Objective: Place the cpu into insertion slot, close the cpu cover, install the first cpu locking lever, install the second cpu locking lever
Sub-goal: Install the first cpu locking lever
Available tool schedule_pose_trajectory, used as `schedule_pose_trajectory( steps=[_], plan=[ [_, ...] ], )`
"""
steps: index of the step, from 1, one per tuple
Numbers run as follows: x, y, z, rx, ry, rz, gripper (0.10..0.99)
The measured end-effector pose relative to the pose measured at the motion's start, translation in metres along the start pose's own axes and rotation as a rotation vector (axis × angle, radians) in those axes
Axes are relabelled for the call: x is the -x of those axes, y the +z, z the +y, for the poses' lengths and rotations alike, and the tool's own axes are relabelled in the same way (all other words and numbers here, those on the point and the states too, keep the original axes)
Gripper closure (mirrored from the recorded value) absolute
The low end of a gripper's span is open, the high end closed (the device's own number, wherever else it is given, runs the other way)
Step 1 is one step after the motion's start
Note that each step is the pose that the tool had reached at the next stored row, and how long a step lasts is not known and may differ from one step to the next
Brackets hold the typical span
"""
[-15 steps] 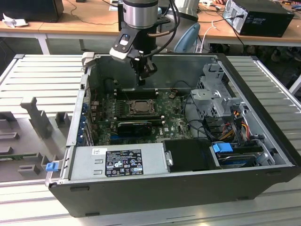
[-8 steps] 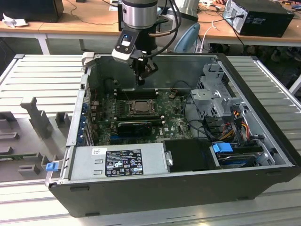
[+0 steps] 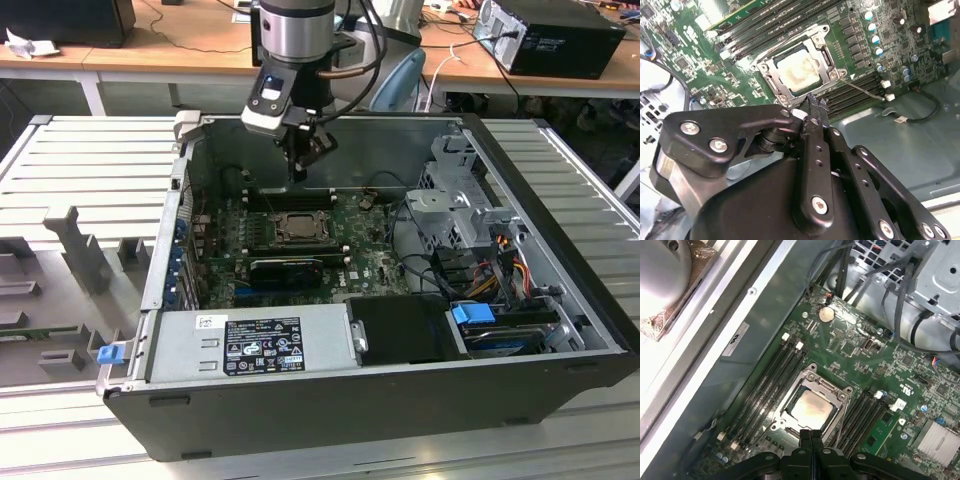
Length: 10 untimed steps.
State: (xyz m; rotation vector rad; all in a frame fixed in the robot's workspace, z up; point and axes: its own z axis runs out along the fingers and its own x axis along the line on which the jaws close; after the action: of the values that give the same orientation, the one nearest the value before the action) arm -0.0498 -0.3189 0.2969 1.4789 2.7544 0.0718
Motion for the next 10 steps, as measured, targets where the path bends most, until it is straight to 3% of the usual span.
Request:
schedule_pose_trajectory(
  steps=[2, 10],
  plan=[
    [0.0000, 0.0003, 0.0000, -0.001, -0.068, 0.0032, 0.980],
    [0.0000, 0.0005, 0.0000, -0.002, -0.217, 0.0102, 0.980]
  ],
)
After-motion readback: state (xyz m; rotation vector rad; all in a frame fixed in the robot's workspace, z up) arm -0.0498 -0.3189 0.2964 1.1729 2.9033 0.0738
